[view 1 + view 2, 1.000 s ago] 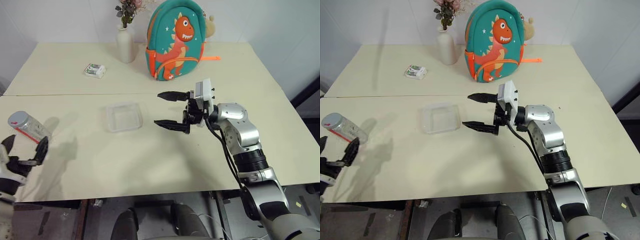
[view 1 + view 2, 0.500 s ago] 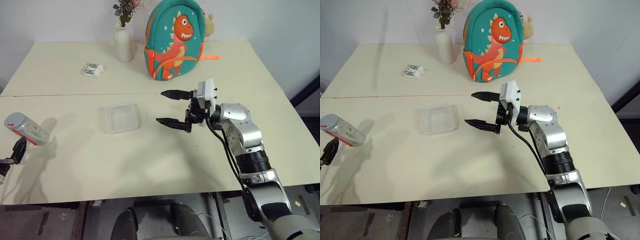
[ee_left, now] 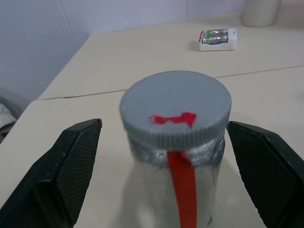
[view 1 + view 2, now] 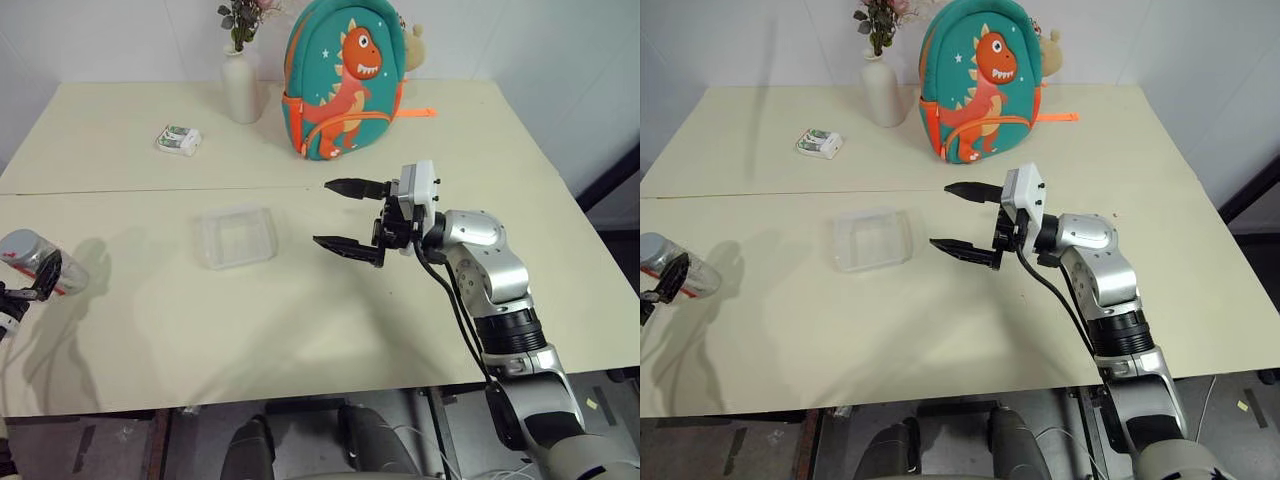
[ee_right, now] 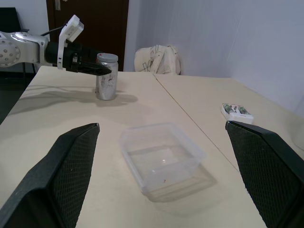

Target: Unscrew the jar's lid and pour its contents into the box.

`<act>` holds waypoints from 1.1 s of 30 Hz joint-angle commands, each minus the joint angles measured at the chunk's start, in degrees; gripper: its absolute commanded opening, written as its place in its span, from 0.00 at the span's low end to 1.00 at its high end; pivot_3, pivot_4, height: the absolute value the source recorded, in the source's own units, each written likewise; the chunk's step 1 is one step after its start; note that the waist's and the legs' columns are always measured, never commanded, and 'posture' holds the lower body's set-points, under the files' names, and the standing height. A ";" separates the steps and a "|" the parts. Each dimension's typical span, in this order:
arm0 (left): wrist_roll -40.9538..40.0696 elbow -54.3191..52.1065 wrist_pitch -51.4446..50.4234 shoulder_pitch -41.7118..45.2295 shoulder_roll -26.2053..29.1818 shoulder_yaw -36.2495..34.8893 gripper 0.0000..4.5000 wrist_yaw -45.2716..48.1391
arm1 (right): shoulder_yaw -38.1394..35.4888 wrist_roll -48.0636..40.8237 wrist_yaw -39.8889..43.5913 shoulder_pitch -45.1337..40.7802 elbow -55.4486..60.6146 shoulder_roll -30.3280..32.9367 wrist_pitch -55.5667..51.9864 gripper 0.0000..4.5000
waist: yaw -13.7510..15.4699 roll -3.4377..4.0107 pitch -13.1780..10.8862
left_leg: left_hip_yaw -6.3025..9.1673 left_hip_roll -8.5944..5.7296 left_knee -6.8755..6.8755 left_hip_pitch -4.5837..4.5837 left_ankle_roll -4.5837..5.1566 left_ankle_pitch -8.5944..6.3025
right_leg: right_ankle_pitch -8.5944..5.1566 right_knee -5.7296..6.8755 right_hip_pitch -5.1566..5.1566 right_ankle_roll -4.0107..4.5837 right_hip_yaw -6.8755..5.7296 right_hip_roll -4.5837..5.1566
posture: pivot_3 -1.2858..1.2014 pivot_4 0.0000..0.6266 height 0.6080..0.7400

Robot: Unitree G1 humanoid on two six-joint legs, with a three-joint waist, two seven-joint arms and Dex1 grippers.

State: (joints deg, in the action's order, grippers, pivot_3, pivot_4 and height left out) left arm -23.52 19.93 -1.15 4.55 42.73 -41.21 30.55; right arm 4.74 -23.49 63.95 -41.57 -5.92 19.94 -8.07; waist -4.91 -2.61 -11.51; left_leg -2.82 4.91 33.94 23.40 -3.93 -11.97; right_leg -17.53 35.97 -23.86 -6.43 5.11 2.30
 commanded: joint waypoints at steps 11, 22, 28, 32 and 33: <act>1.48 5.98 5.72 1.57 2.00 1.97 0.88 2.81 | -1.44 -1.06 -1.26 0.25 3.21 0.62 0.23 1.00 | 0.09 0.00 0.00 | -0.10 0.01 0.01 0.00 -0.03 -0.02 | 0.00 0.01 -0.04 0.00 0.02 0.01 | 0.52 0.24 1.00; -3.57 -5.41 0.87 1.61 -0.73 2.73 0.48 2.54 | -1.45 -0.69 -1.35 -0.49 1.93 0.50 0.76 1.00 | 0.22 0.00 0.00 | -0.13 0.01 0.01 0.02 -0.03 -0.02 | 0.00 0.01 -0.04 -0.01 0.03 0.01 | 0.52 0.24 1.00; -13.22 -27.86 -15.20 2.85 0.97 10.52 0.48 7.12 | -2.30 -2.07 -1.82 1.41 5.13 2.36 -2.88 1.00 | 0.64 -0.03 0.00 | -0.12 0.00 0.05 0.03 -0.03 -0.02 | 0.01 0.03 -0.02 -0.03 0.05 0.01 | 0.52 0.24 1.00; -16.87 -33.76 -23.39 8.60 2.45 19.57 0.48 11.56 | -2.95 -3.33 -1.61 2.99 8.07 4.94 -6.45 1.00 | 0.54 -0.01 0.00 | -0.14 -0.01 0.08 0.00 -0.03 -0.02 | 0.01 0.05 -0.01 -0.05 0.10 -0.03 | 0.52 0.24 1.00; -16.76 -33.71 -25.05 11.00 2.32 22.83 0.48 12.91 | -3.13 -3.93 -1.61 3.43 9.17 5.70 -7.76 1.00 | 0.58 0.00 -0.01 | -0.14 -0.01 0.09 -0.01 -0.03 -0.02 | 0.02 0.05 -0.01 -0.06 0.12 -0.06 | 0.52 0.24 1.00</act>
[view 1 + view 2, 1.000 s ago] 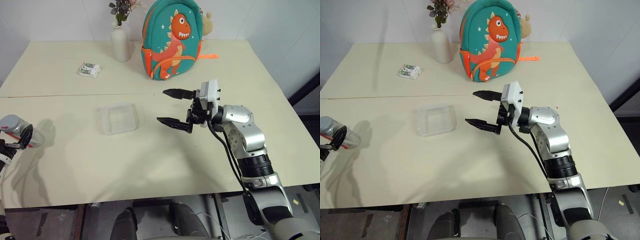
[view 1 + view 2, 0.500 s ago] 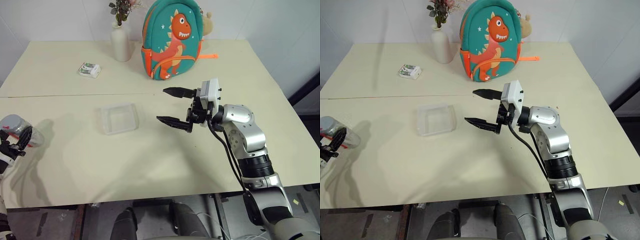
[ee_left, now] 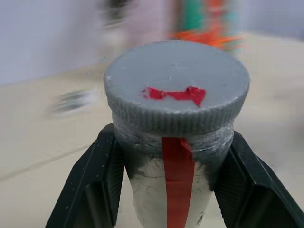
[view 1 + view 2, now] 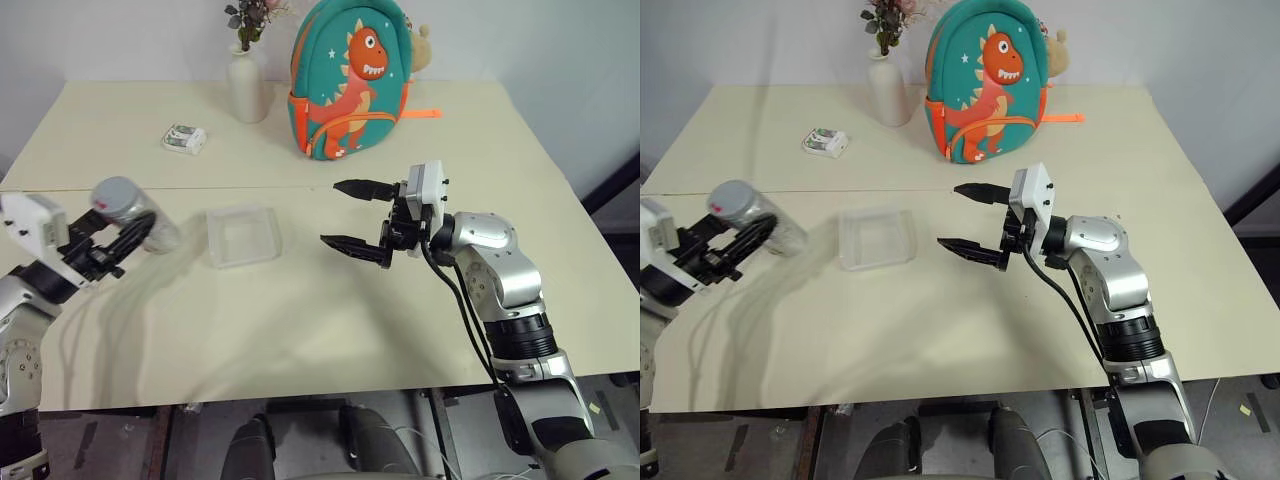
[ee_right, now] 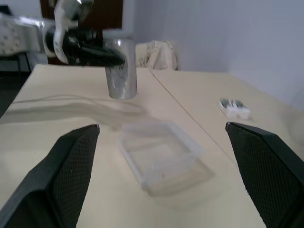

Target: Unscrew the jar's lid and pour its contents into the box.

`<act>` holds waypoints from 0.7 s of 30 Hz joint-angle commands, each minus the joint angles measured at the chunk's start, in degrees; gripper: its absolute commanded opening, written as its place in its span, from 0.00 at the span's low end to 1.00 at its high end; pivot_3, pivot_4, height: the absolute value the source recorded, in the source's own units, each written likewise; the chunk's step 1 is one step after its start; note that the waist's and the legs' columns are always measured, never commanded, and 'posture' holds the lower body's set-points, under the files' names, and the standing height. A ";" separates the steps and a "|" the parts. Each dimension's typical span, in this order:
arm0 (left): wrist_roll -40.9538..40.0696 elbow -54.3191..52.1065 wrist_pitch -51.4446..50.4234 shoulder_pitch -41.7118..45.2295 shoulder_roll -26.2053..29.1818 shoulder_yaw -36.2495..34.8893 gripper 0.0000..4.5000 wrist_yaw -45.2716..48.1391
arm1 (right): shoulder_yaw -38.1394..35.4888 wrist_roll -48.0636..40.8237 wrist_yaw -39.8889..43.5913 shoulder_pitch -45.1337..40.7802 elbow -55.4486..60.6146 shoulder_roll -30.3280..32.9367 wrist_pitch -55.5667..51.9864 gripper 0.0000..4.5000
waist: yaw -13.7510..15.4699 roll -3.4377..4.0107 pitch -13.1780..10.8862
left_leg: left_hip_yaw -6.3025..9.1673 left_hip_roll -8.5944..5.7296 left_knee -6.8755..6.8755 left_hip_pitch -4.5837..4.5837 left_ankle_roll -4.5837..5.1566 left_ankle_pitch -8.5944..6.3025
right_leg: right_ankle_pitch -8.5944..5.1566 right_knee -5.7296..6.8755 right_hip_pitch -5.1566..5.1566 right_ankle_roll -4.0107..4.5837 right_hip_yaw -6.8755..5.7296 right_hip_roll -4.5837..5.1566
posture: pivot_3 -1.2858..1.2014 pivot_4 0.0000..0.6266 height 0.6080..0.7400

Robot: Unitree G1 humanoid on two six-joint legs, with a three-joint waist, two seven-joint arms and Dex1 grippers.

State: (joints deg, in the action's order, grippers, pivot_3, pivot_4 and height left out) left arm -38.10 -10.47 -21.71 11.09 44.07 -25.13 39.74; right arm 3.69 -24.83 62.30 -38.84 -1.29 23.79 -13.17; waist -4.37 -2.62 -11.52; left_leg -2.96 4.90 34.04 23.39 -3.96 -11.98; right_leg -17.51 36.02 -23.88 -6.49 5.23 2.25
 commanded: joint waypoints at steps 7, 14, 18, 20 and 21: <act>3.68 3.00 -7.12 17.76 -4.70 23.20 0.48 9.68 | -0.78 -7.11 -7.02 -1.03 12.82 0.24 -14.44 1.00 | -0.64 0.02 -0.01 | -0.02 0.00 0.16 -0.01 0.00 0.00 | 0.08 0.04 0.00 -0.14 0.19 -0.16 | 0.52 0.24 1.00; 6.78 7.18 -7.23 23.09 -9.61 26.97 0.48 10.56 | 2.48 -7.41 -13.19 -4.27 14.70 -4.13 -22.38 1.00 | -0.27 0.02 -0.01 | 0.01 0.09 0.25 -0.02 0.00 0.00 | 0.07 0.25 -0.07 -0.14 0.46 -0.44 | 0.52 0.24 1.00; 8.12 7.41 -6.70 23.39 -10.57 27.69 0.48 11.66 | 2.69 -8.10 -15.10 -5.25 14.53 -4.33 -26.51 1.00 | -0.09 0.02 -0.01 | 0.00 0.09 0.35 0.04 0.02 -0.01 | 0.07 0.23 -0.07 -0.16 0.48 -0.44 | 0.52 0.24 1.00; 8.74 7.28 -6.32 23.20 -10.59 27.85 0.48 12.27 | 3.01 -8.16 -15.52 -5.86 14.29 -4.33 -28.22 1.00 | -0.14 0.02 -0.01 | 0.00 0.09 0.36 0.05 0.03 -0.01 | 0.07 0.24 -0.08 -0.17 0.48 -0.44 | 0.52 0.24 1.00; 9.10 7.16 -6.13 23.10 -10.55 27.94 0.48 12.53 | 3.14 -8.08 -15.61 -6.12 14.23 -4.31 -28.75 1.00 | -0.19 0.02 -0.01 | 0.00 0.10 0.36 0.05 0.03 -0.02 | 0.07 0.25 -0.08 -0.17 0.48 -0.44 | 0.52 0.24 1.00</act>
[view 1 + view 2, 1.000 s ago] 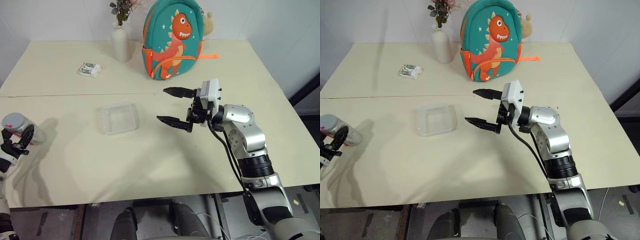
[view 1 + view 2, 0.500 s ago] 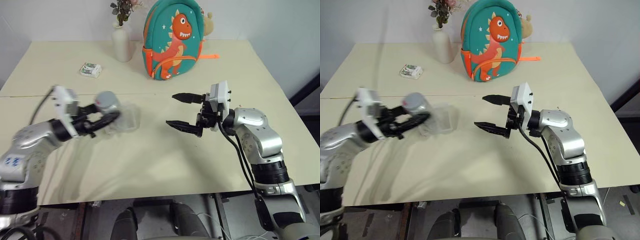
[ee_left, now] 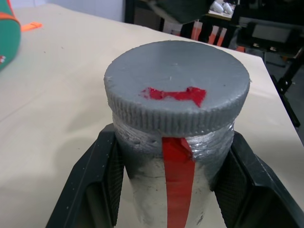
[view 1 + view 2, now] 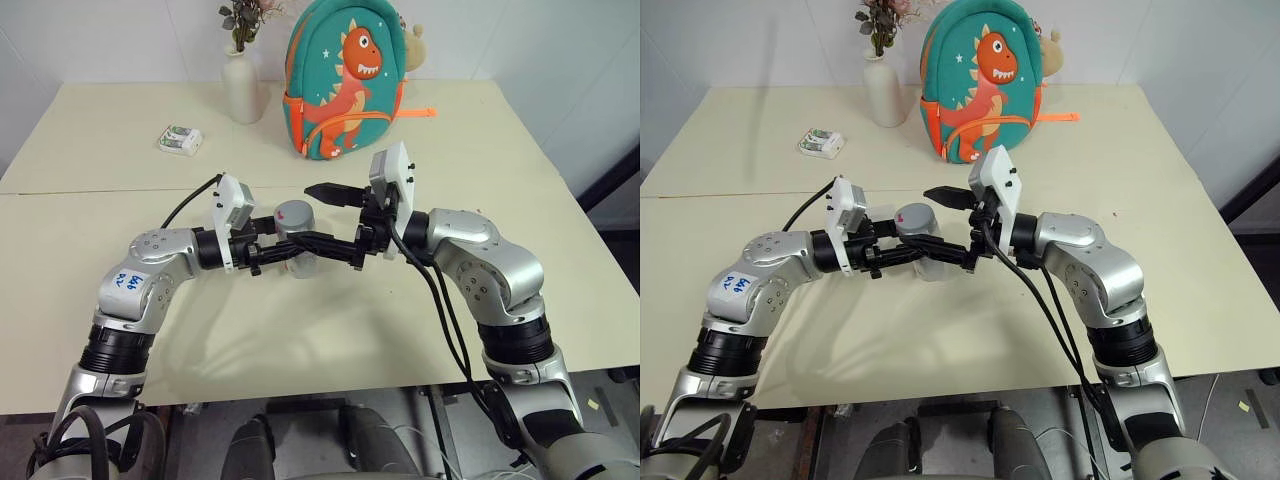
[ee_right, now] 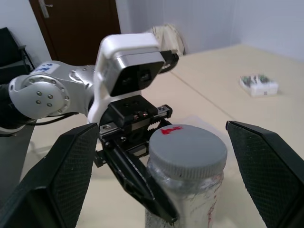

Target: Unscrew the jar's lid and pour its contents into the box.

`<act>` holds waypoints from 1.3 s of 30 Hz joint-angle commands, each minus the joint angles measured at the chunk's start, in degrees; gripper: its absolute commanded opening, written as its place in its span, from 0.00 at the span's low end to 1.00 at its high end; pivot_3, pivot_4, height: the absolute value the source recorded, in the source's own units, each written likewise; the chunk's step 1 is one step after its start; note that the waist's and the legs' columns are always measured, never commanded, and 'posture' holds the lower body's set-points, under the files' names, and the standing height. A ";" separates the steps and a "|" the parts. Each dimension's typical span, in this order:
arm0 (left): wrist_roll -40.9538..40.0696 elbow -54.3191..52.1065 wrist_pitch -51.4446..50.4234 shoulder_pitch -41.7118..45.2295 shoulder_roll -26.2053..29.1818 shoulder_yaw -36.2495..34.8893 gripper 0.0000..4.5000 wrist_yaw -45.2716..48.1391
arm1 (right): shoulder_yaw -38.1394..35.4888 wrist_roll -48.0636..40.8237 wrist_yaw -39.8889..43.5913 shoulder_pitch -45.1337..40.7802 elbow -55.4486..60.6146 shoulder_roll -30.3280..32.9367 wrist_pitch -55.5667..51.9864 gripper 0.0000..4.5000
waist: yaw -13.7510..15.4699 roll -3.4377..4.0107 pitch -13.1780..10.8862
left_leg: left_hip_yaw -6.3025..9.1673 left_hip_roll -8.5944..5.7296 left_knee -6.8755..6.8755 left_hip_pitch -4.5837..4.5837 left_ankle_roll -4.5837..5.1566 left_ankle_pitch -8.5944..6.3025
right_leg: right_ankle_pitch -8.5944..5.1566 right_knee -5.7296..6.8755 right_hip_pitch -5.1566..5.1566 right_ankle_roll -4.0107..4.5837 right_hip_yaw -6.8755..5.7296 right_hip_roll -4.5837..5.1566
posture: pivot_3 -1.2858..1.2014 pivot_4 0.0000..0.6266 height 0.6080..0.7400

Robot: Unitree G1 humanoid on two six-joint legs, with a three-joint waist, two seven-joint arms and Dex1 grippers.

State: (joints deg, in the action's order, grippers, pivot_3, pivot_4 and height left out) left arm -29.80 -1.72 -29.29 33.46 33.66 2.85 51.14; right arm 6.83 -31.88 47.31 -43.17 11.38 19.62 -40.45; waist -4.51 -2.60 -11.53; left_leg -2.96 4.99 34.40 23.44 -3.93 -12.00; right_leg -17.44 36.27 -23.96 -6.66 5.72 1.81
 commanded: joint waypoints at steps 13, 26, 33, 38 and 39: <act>4.34 -3.88 4.89 -0.81 -0.52 0.79 0.48 3.01 | 1.79 -0.92 0.46 -3.90 0.46 0.41 -6.04 1.00 | -0.01 0.00 0.00 | 0.00 0.00 0.00 0.02 0.01 -0.01 | 0.00 0.04 -0.04 0.00 0.02 -0.01 | 0.52 0.24 1.00; 4.65 -4.28 4.46 -0.38 -0.58 -0.22 0.48 3.37 | 2.08 0.63 0.17 -4.59 -2.78 -0.86 -4.35 1.00 | -0.09 0.00 0.00 | 0.00 0.00 0.01 0.04 0.02 -0.01 | 0.00 0.04 -0.06 0.00 0.02 -0.01 | 0.52 0.24 1.00; 4.39 -4.73 3.87 -0.71 -0.53 -0.61 0.48 3.44 | 2.52 1.71 0.86 -3.56 -4.71 -1.50 -2.03 0.73 | -0.10 0.00 0.00 | 0.00 0.00 0.02 0.04 0.03 -0.02 | 0.00 0.04 -0.06 -0.01 0.02 -0.01 | 0.52 0.24 1.00; 4.33 -4.90 3.69 -0.76 -0.48 -0.70 0.48 3.63 | 2.43 2.10 1.28 -3.49 -5.55 -1.71 -0.49 0.57 | -0.09 0.00 0.00 | 0.00 0.00 0.02 0.06 0.03 -0.02 | 0.00 0.04 -0.06 -0.01 0.02 -0.02 | 0.52 0.24 1.00; 4.35 -4.79 3.81 -0.83 -0.37 -0.76 0.48 3.84 | 2.35 2.21 1.43 -3.69 -5.91 -1.65 -0.01 0.57 | -0.10 0.00 0.00 | 0.00 0.00 0.02 0.06 0.03 -0.02 | 0.00 0.04 -0.06 -0.01 0.02 -0.02 | 0.52 0.24 1.00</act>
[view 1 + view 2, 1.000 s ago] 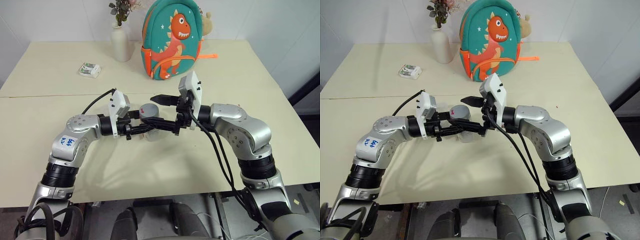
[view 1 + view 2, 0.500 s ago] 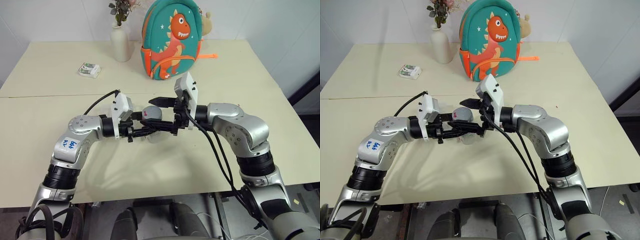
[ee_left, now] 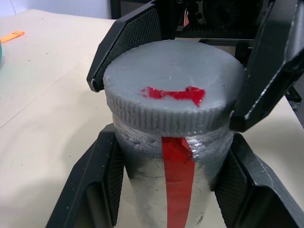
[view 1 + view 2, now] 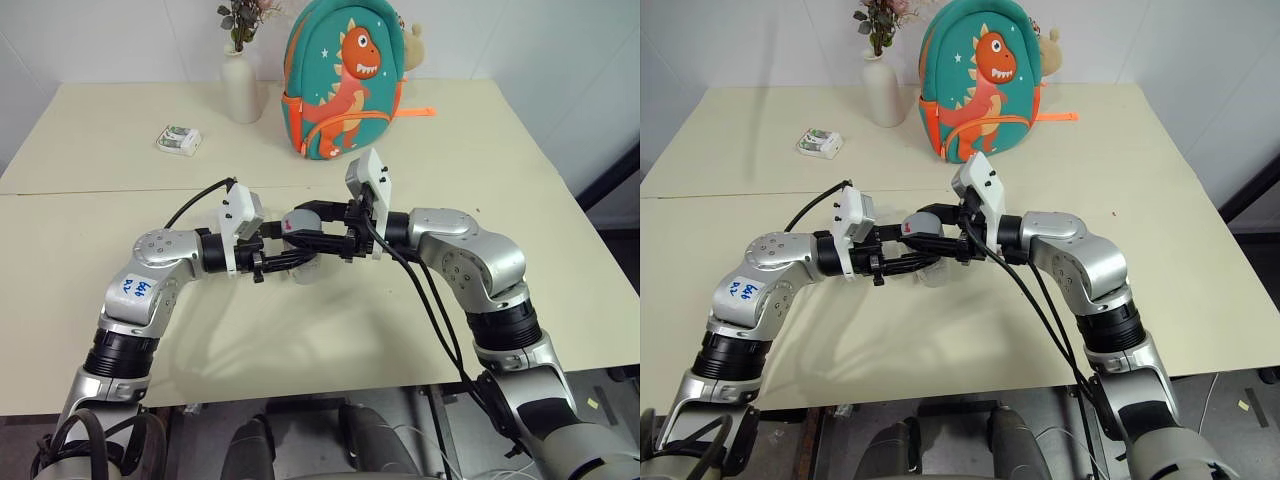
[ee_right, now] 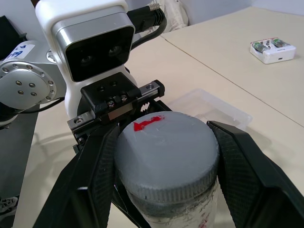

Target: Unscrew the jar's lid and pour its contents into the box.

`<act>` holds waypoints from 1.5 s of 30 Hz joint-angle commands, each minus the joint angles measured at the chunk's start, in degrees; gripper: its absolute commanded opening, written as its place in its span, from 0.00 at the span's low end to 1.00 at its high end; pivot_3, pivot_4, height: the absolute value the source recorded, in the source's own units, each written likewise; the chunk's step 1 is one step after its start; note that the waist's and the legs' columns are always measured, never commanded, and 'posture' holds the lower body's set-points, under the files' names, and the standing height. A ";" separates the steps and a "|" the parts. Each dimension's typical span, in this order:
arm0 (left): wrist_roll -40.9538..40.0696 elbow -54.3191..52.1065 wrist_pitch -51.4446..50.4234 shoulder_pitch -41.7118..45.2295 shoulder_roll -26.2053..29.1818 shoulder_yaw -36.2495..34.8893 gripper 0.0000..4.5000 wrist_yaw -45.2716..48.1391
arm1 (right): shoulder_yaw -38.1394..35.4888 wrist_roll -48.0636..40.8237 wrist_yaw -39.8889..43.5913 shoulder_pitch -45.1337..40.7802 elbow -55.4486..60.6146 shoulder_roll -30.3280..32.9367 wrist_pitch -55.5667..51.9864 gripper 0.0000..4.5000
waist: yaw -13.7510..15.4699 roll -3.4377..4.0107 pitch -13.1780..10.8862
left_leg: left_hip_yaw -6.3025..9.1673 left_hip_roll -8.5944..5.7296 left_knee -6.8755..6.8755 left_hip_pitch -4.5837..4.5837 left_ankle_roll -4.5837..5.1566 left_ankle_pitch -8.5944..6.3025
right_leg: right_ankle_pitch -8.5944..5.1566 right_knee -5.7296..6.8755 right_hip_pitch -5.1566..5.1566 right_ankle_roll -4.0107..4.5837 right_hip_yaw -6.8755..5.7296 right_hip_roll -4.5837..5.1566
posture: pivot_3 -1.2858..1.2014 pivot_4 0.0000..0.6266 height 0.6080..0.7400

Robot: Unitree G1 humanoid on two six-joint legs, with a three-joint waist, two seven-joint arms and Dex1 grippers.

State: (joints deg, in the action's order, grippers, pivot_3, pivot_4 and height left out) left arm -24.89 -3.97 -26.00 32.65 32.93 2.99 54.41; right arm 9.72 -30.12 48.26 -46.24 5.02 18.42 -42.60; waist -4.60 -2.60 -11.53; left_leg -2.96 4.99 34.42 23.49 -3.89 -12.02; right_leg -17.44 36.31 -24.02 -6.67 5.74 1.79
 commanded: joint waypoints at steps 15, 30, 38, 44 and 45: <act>-2.43 3.78 8.72 4.37 1.29 2.98 0.48 20.11 | 3.80 -3.83 37.64 -8.08 -9.09 5.74 11.93 0.57 | -0.15 0.02 -0.01 | 0.00 0.01 0.30 0.04 0.08 -0.05 | -0.02 0.16 0.00 -0.03 -0.01 -0.04 | 0.52 0.24 1.00; -2.23 3.11 9.88 3.54 -2.09 1.06 0.48 17.21 | 3.09 -2.50 39.72 -10.73 -14.68 3.90 12.54 0.79 | -0.18 0.03 -0.02 | 0.01 0.03 0.61 0.12 0.12 -0.09 | -0.01 0.34 0.00 -0.06 0.04 -0.05 | 0.52 0.24 1.00; -3.58 0.73 8.21 -1.17 0.18 -3.56 0.48 13.47 | -3.31 -3.15 32.46 -8.93 -11.84 4.10 14.93 0.99 | -0.36 0.49 2.88 | 0.06 0.06 0.76 0.69 -0.13 0.00 | -0.10 0.61 -0.58 -0.17 0.00 -0.08 | 0.52 0.00 1.00; -2.57 -1.73 6.91 -3.74 0.24 -6.53 0.48 6.41 | -5.15 -2.76 24.28 -4.54 -5.12 3.16 13.96 0.99 | -0.33 0.48 3.95 | 0.04 0.06 0.76 0.60 -0.12 -0.01 | -0.04 0.67 -0.56 -0.15 0.01 -0.12 | 0.52 0.00 1.00; -2.61 -2.26 6.45 -3.73 0.12 -6.62 0.48 5.28 | -4.51 -2.37 22.47 -3.75 -3.38 2.71 13.50 0.99 | -0.33 0.48 3.95 | 0.04 0.05 0.77 0.61 -0.12 0.02 | 0.07 0.63 -0.57 -0.16 0.00 -0.12 | 0.52 0.00 1.00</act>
State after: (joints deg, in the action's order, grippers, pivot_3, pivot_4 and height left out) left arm -27.02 -3.08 -19.28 28.44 33.33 -2.17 61.73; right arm 5.88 -32.04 73.40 -50.04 -2.45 21.55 -28.85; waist -4.93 -2.11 -7.58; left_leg -2.93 5.05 35.20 24.11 -3.99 -11.96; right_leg -17.29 36.92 -24.58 -6.84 5.75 1.67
